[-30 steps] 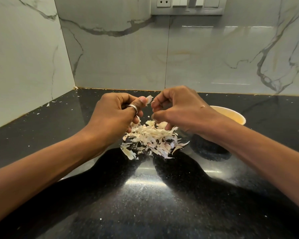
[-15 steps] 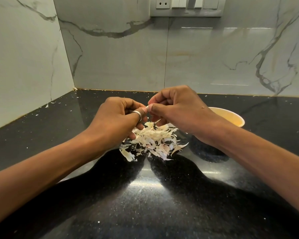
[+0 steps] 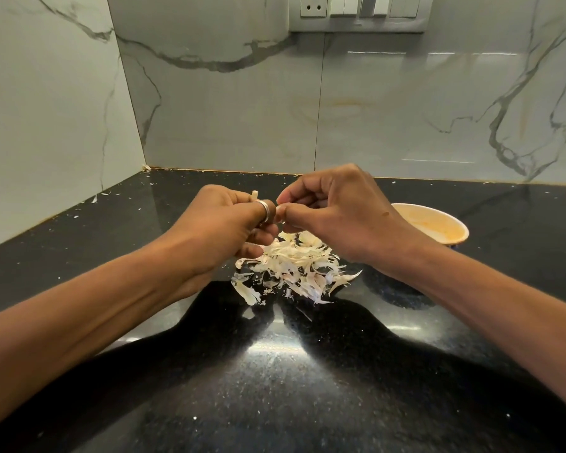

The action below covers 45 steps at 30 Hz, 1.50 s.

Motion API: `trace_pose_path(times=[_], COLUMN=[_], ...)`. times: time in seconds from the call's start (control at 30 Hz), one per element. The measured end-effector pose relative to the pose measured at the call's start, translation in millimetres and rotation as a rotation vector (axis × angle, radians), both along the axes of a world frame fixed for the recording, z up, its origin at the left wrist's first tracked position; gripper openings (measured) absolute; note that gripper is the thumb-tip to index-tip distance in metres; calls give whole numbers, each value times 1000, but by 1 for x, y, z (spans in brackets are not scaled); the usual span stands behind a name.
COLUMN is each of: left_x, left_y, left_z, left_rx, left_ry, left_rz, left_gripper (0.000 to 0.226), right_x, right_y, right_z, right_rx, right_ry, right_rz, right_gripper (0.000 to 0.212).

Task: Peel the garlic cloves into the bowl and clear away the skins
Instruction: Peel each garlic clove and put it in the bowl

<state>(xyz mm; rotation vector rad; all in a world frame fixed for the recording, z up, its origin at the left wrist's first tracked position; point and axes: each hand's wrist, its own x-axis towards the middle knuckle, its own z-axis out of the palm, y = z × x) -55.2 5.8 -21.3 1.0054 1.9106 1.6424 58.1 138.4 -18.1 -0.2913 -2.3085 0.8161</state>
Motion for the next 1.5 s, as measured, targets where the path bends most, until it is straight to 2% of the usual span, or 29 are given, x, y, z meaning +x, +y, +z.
trace_pose_path(times=[0.13,0.2,0.27,0.33,0.5,0.67,0.77,0.8,0.9,1.0,1.23,1.37,1.5], left_x=[1,2,1,0,-3,-3,-6,-6,-6,-5,-7,-8,-8], left_y=[3,4,4,3,1,2,2,2,1,2,3,4,3], left_z=[1,2,3,3,1,-4,-5,-5,-5,-6,-10,-10,-9], left_rx=[19,43,59,57,-9,-41,-44,-40,-17,-5,-12,-14,-34], left_ry=[-165,-238,-243,-191,-25,148,230,254,259,265,291,327,370], left_rz=[33,38,34,30,65,96,123,125,79,23,-1,2,-2], left_gripper=[18,19,18,15,7,25,14,16,19,8,5,9,13], right_x=[2,3,4,6,5,5,5,5,2,0,1,3,3], right_y=[0,-1,-2,-2,5,7,8,9,8,7,3,-1,-2], right_z=[-1,0,2,4,4,5,5,4,2,0,-1,0,0], right_rx=[-111,-241,-388,-452,-408,-366,-327,-288,-189,-157,-216,-362,-410], right_ry=[-14,10,46,69,37,26,6,-9,-43,-38,-24,-28,-43], right_rz=[48,101,158,178,90,47,17,-2,-42,-37,23,81,78], right_gripper=[6,9,11,12,8,8,8,8,8,11,7,9,12])
